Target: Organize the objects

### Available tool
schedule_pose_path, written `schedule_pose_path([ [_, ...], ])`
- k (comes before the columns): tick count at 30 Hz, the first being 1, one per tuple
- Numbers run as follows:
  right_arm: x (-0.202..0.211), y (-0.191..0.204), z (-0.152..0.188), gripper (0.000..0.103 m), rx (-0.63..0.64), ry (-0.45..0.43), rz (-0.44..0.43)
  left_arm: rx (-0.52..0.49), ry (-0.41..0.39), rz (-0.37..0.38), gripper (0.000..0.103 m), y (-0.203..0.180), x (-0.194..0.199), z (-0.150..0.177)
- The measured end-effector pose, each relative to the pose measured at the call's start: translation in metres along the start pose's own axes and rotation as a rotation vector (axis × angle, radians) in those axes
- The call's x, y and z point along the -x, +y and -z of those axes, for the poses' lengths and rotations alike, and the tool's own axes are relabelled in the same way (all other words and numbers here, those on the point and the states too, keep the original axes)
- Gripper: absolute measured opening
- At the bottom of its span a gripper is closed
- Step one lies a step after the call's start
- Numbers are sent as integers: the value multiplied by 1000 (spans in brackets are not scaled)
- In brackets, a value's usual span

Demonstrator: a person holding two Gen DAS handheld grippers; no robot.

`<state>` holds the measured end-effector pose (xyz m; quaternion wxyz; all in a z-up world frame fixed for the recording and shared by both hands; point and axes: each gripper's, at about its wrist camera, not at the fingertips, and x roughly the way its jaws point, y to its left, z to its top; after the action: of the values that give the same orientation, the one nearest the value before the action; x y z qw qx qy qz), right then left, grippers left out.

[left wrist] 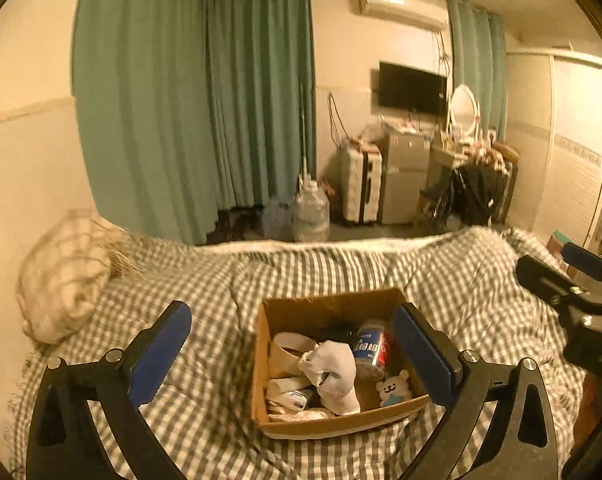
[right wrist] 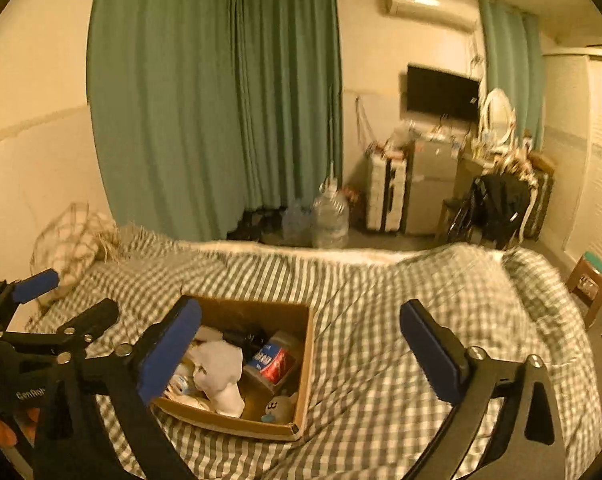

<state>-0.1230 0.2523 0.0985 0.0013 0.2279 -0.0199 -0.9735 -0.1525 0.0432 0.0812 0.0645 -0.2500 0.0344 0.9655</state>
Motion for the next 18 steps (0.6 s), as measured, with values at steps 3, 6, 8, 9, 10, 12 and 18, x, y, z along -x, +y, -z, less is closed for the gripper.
schedule_pose_path([
  [3, 33, -3, -9, 103, -3, -33, -5, 16, -51, -9, 103, 7, 32, -5],
  [6, 62, -2, -9, 103, 5, -77, 8, 38, -112, -28, 103, 11, 63, -5],
  [8, 75, -4, -7, 103, 10, -99, 12, 51, -156, -32, 103, 13, 81, -1],
  [9, 84, -4, -3, 103, 17, -113, 13, 54, -171, -33, 103, 14, 87, 1],
  [10, 88, -4, 1, 103, 26, -120, 15, 57, -189, -40, 103, 14, 94, 6],
  [12, 97, 0, 12, 103, 63, -149, 42, 63, -232, -51, 103, 13, 103, 15],
  [18, 88, 8, 57, 103, 65, -164, 56, 76, -274, -78, 103, 8, 102, 59],
])
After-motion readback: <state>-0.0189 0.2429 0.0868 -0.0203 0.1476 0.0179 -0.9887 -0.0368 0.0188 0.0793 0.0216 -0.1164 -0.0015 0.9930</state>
